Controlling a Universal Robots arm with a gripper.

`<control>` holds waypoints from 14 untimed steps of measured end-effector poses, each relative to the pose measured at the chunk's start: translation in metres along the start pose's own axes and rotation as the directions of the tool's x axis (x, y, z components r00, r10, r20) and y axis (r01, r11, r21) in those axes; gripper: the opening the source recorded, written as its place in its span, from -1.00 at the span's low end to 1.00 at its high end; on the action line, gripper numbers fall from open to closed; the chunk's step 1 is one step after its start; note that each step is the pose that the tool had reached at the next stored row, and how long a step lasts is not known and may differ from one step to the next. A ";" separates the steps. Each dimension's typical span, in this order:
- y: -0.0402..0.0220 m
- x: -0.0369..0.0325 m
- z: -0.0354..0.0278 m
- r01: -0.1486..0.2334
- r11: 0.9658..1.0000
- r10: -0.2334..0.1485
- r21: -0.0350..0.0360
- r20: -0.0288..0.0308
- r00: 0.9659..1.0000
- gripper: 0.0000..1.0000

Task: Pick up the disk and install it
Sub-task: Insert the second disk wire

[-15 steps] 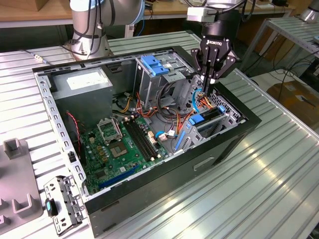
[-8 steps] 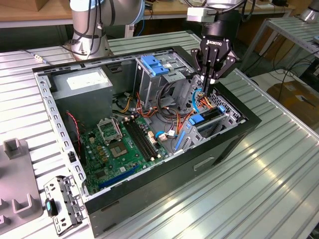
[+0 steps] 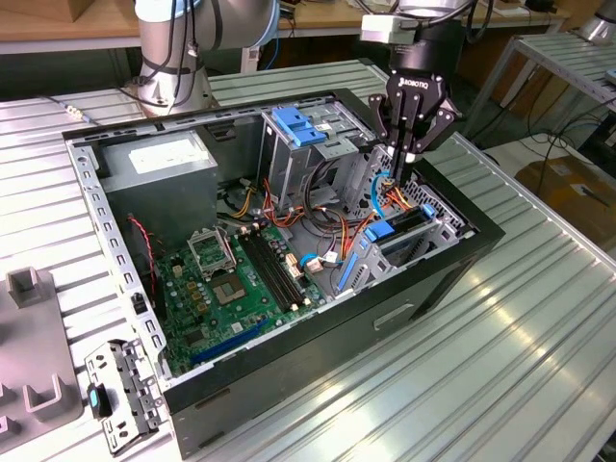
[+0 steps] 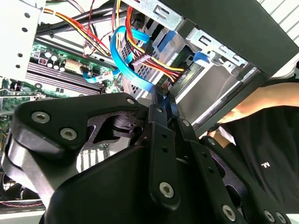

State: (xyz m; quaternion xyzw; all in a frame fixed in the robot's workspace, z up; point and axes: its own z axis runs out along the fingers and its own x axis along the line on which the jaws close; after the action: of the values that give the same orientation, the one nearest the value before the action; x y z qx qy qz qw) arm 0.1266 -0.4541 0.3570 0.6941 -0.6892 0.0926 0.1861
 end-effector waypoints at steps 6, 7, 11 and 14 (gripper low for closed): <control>0.0056 0.0057 0.0041 0.004 1.000 -0.005 0.021 0.038 0.999 -0.68; 0.0059 0.0077 0.0052 0.004 1.000 -0.006 0.024 0.047 0.999 -0.68; 0.0080 0.0117 0.0075 0.003 0.999 -0.006 0.038 0.067 0.998 -0.68; 0.0120 0.0121 0.0084 0.003 0.999 -0.006 0.047 0.074 0.997 -0.68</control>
State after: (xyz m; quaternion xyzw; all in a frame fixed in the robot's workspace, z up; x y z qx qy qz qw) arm 0.1140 -0.4682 0.3556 0.7028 -0.6917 0.0825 0.1444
